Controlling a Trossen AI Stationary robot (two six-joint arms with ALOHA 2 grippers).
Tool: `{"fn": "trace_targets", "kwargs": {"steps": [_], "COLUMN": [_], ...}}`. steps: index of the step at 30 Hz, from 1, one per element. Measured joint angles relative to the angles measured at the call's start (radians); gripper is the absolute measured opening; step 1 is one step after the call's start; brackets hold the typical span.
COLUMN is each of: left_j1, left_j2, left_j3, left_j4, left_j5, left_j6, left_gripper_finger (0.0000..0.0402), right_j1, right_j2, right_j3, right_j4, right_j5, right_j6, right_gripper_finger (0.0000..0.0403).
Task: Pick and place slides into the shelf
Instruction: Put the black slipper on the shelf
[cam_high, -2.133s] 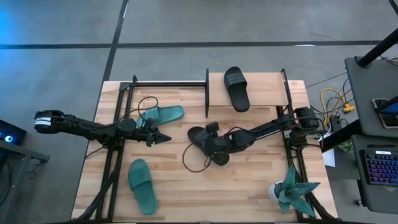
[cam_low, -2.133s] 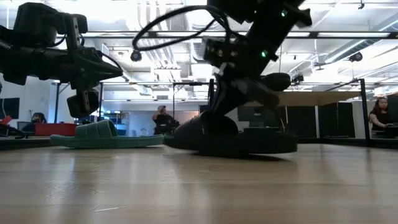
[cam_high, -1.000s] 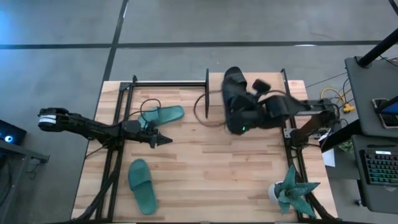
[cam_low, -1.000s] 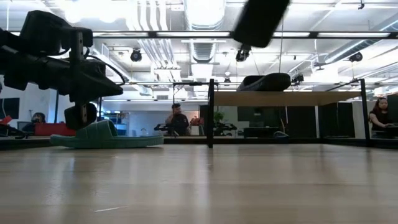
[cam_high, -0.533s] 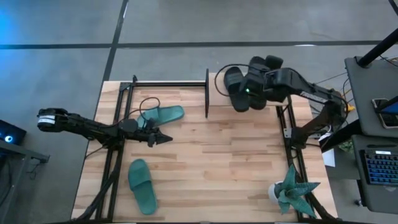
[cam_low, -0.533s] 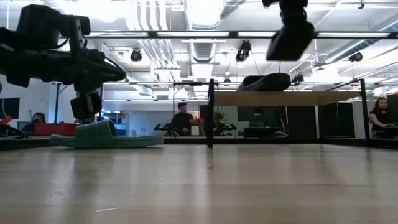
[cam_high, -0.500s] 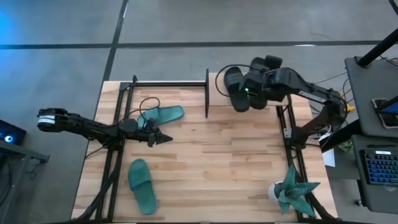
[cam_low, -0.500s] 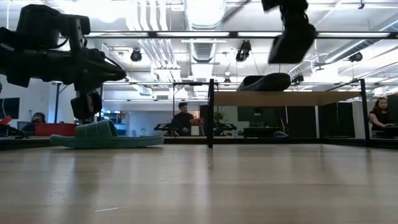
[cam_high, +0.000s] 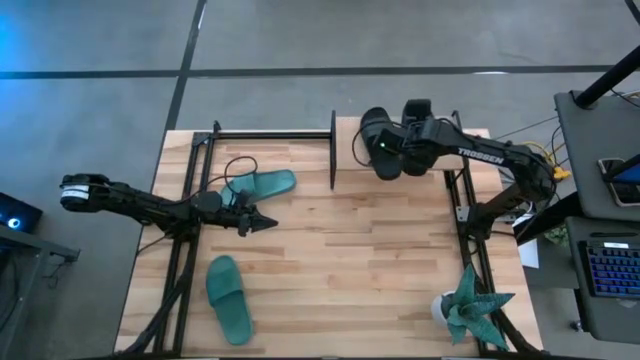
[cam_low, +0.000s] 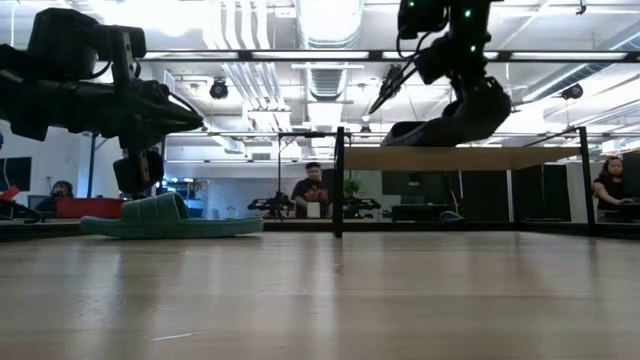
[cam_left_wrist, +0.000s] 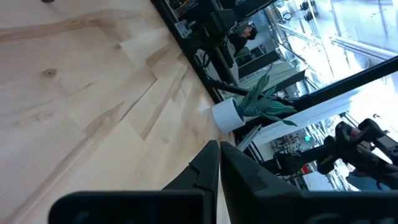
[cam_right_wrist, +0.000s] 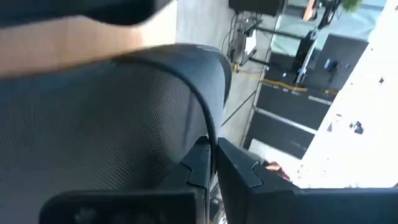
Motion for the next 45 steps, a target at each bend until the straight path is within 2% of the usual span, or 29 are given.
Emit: {"fn": "trace_targets", "kwargs": {"steps": [4,8,18,22,29,35,38,45], "left_j1": [0.000,0.000,0.000,0.000,0.000,0.000,0.000,0.000], "left_j2": [0.000,0.000,0.000,0.000,0.000,0.000,0.000,0.000], "left_j3": [0.000,0.000,0.000,0.000,0.000,0.000,0.000,0.000], "left_j4": [0.000,0.000,0.000,0.000,0.000,0.000,-0.001,-0.001], "left_j5": [0.000,0.000,0.000,0.000,0.000,0.000,0.000,0.000], "left_j6": [-0.001,-0.003,-0.008,-0.008,-0.008,-0.008,-0.008,-0.008], "left_gripper_finger": [0.0000,0.0000,0.0000,0.0000,0.0000,0.0000,0.0000,0.0000], "right_j1": [-0.010,-0.037,-0.052,-0.063,-0.067,-0.043,-0.014,0.058], "right_j2": [0.000,0.000,-0.013,-0.023,-0.053,-0.109,-0.146,-0.236], "right_j3": [-0.029,-0.049,-0.062,-0.062,-0.061,-0.058,-0.054,-0.045], "right_j4": [0.065,0.063,0.060,0.054,-0.022,-0.127,-0.173,-0.182], "right_j5": [-0.030,-0.109,-0.142,-0.180,-0.168,-0.173,-0.236,-0.571], "right_j6": [-0.034,0.028,0.067,0.108,0.187,0.332,0.457,0.832], "right_gripper_finger": [0.0013,0.0013,0.0017,0.0054,0.0143,0.0170,0.0170,0.0146]}}
